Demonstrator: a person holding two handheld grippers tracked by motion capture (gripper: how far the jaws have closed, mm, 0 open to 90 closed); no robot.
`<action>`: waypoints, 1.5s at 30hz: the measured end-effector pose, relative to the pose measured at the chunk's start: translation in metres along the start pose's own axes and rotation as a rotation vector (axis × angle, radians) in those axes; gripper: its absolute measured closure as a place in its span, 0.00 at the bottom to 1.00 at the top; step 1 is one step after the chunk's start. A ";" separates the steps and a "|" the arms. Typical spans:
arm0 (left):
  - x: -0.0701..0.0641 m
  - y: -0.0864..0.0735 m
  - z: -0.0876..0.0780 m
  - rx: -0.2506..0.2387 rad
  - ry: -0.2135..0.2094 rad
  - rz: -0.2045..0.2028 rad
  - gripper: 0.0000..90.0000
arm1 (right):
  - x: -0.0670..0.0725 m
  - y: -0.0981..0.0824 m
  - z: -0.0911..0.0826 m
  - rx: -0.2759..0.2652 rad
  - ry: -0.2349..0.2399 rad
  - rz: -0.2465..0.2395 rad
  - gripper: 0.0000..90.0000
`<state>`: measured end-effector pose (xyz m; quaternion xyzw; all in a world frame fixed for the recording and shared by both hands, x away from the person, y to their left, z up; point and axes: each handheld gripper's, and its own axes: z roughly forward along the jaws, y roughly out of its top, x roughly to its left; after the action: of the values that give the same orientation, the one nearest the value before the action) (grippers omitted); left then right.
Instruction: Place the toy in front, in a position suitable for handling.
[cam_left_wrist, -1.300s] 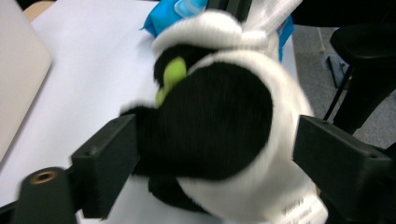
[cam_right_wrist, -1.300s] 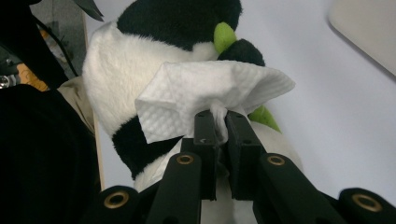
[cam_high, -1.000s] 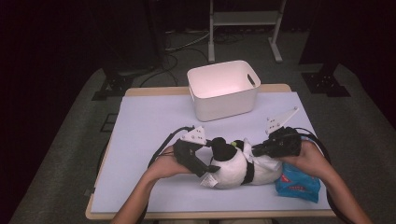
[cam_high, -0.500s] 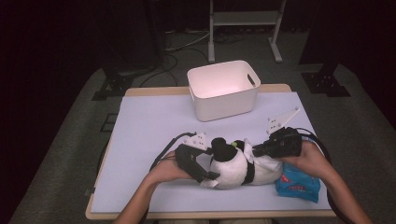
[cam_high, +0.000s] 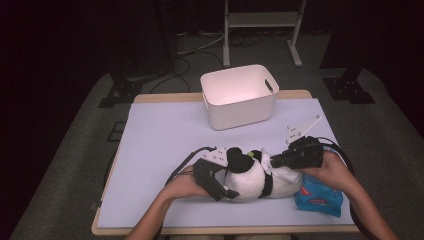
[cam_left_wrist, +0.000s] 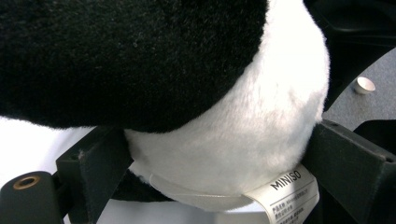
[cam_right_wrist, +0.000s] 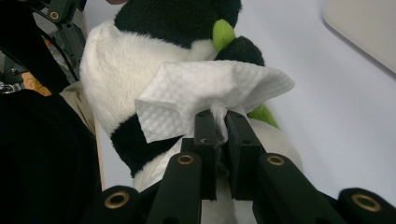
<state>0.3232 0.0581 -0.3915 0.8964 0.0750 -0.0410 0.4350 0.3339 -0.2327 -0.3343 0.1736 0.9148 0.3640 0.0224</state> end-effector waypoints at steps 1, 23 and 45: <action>0.000 0.000 0.000 -0.002 0.003 0.001 0.09 | 0.000 0.000 0.000 0.001 -0.002 0.002 0.92; 0.002 0.002 -0.024 -0.038 0.048 0.046 0.23 | 0.001 0.017 0.019 -0.065 0.089 0.004 0.93; -0.002 0.020 -0.071 -0.048 0.095 0.097 0.23 | 0.004 0.038 0.029 -0.166 0.153 -0.009 0.94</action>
<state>0.3252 0.1021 -0.3318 0.8891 0.0527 0.0245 0.4539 0.3464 -0.1865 -0.3293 0.1386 0.8814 0.4505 -0.0313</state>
